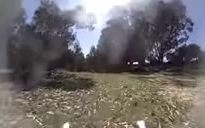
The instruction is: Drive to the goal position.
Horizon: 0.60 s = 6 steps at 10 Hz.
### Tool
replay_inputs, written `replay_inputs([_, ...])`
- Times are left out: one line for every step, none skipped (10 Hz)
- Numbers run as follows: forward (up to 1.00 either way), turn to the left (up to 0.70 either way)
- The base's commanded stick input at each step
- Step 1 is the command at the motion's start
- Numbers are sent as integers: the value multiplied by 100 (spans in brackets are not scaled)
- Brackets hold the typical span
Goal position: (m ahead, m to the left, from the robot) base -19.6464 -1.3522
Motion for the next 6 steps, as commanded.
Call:
replay_inputs([100, 0])
replay_inputs([100, 0])
replay_inputs([100, 0])
replay_inputs([100, 0])
replay_inputs([100, 0])
replay_inputs([100, 0])
